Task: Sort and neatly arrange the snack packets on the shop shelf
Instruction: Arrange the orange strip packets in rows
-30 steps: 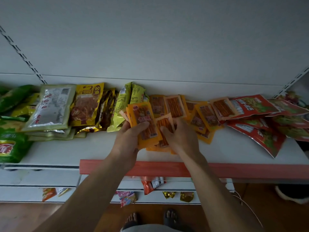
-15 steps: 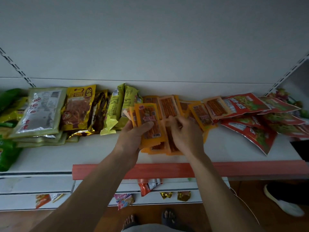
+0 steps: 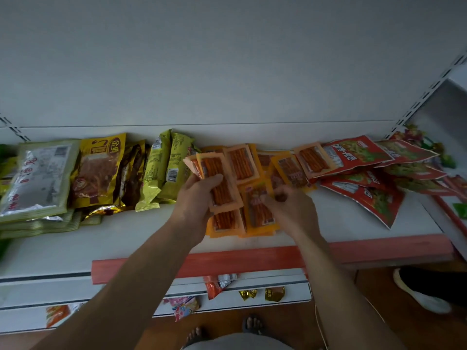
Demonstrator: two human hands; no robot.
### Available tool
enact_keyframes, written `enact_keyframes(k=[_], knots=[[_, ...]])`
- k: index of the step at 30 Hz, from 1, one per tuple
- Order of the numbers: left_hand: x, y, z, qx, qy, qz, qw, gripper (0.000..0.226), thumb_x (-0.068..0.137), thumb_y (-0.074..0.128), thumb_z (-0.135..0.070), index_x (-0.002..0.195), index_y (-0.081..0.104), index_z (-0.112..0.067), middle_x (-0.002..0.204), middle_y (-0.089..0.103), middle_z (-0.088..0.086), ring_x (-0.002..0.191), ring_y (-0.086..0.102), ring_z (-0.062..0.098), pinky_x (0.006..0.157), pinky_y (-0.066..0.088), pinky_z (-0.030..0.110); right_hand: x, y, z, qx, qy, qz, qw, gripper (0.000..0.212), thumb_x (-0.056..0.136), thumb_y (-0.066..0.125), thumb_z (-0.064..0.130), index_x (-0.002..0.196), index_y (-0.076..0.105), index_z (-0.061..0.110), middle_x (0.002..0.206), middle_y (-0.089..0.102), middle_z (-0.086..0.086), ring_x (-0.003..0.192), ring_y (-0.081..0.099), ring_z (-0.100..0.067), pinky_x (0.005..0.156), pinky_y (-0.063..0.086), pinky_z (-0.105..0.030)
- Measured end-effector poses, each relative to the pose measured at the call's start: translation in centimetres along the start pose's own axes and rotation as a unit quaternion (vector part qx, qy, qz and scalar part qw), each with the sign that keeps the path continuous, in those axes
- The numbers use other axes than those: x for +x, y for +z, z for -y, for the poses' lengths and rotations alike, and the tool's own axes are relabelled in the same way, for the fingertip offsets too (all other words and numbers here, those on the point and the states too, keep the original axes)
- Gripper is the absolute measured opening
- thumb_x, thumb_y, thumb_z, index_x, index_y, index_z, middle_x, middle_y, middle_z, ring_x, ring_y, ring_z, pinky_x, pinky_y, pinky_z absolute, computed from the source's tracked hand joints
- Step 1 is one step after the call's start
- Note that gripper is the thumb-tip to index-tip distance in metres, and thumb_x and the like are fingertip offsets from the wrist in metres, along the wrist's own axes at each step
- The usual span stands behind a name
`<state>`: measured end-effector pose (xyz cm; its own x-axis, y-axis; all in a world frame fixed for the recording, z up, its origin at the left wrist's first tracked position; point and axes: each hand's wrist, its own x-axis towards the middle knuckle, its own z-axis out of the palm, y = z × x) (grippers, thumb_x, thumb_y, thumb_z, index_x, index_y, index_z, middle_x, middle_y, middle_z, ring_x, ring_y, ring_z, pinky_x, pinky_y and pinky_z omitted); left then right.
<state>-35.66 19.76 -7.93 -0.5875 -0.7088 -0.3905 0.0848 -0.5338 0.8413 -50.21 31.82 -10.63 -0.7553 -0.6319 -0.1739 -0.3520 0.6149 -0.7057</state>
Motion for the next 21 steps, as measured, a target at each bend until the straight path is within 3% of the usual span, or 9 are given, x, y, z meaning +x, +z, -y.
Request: enact_keyframes(k=[3,6,9,11,15,17,19,21], knots=[[-0.1,0.4,0.0,-0.004,0.003,0.006,1.0,0.024,0.094,0.059,-0.009,0.117,0.065,-0.014,0.102,0.075,0.007,0.088,0.073,0.023,0.062,0.058,0.033,0.0,0.5,0.1,-0.105,-0.04,-0.06,0.992,0.032,0.085,0.066,0.054,0.102,0.06,0.028,0.099,0.057,0.013,0.087,0.057,-0.01,0.072,0.044,-0.03],[0.2,0.9,-0.2,0.002,0.008,0.014,1.0,0.026,0.092,0.061,-0.006,0.118,0.064,-0.01,0.105,0.074,0.011,0.092,0.072,0.028,0.064,0.059,0.036,0.4,0.0,1.6,0.047,-0.105,-0.089,0.989,0.035,0.087,0.06,0.059,0.105,0.064,0.03,0.103,0.062,0.014,0.092,0.06,-0.006,0.075,0.05,-0.031],[0.6,1.5,-0.5,0.033,0.012,0.031,0.999,0.027,0.092,0.062,-0.008,0.12,0.063,-0.008,0.107,0.073,0.014,0.095,0.072,0.029,0.068,0.059,0.037,1.0,0.0,4.2,0.187,-0.074,0.047,0.978,0.033,0.083,0.058,0.068,0.093,0.068,0.038,0.09,0.067,0.022,0.082,0.061,0.006,0.066,0.048,-0.022],[1.1,1.8,-0.9,0.025,-0.002,0.033,0.999,0.026,0.094,0.061,-0.012,0.12,0.064,-0.01,0.106,0.073,0.013,0.093,0.072,0.028,0.066,0.059,0.035,2.1,0.3,5.0,0.203,-0.066,0.066,0.975,0.024,0.084,0.066,0.056,0.09,0.071,0.034,0.077,0.069,0.019,0.068,0.063,0.004,0.057,0.048,-0.019],[2.4,1.0,-1.9,-0.032,-0.02,-0.029,0.999,0.029,0.097,0.05,-0.016,0.122,0.063,-0.01,0.106,0.073,0.012,0.08,0.073,0.023,0.06,0.057,0.033,5.5,0.3,5.2,0.277,-0.017,0.001,0.961,0.014,0.086,0.072,0.035,0.083,0.072,0.021,0.059,0.065,0.01,0.055,0.06,-0.004,0.052,0.045,-0.022],[2.8,0.3,-2.2,-0.038,-0.007,-0.063,0.997,0.027,0.097,0.05,-0.012,0.121,0.062,-0.01,0.103,0.073,0.012,0.075,0.072,0.021,0.058,0.057,0.034,7.4,0.5,5.4,0.216,-0.01,-0.014,0.976,0.016,0.088,0.069,0.037,0.087,0.071,0.021,0.073,0.071,0.006,0.067,0.064,-0.01,0.057,0.045,-0.024],[2.9,-0.1,-2.2,-0.027,0.008,-0.069,0.997,0.024,0.096,0.052,-0.009,0.118,0.063,-0.01,0.1,0.074,0.012,0.076,0.072,0.023,0.059,0.057,0.035,9.0,0.9,5.7,0.071,-0.028,-0.015,0.997,0.021,0.089,0.067,0.038,0.099,0.07,0.019,0.095,0.071,0.001,0.081,0.062,-0.014,0.065,0.041,-0.025],[3.0,-0.1,-2.3,-0.017,0.021,-0.069,0.997,0.02,0.095,0.056,-0.008,0.113,0.065,-0.009,0.098,0.074,0.013,0.079,0.073,0.026,0.062,0.06,0.04,9.4,1.1,5.9,-0.046,-0.067,-0.039,0.996,0.032,0.089,0.067,0.036,0.114,0.066,0.017,0.112,0.066,-0.003,0.096,0.061,-0.018,0.074,0.039,-0.024]])
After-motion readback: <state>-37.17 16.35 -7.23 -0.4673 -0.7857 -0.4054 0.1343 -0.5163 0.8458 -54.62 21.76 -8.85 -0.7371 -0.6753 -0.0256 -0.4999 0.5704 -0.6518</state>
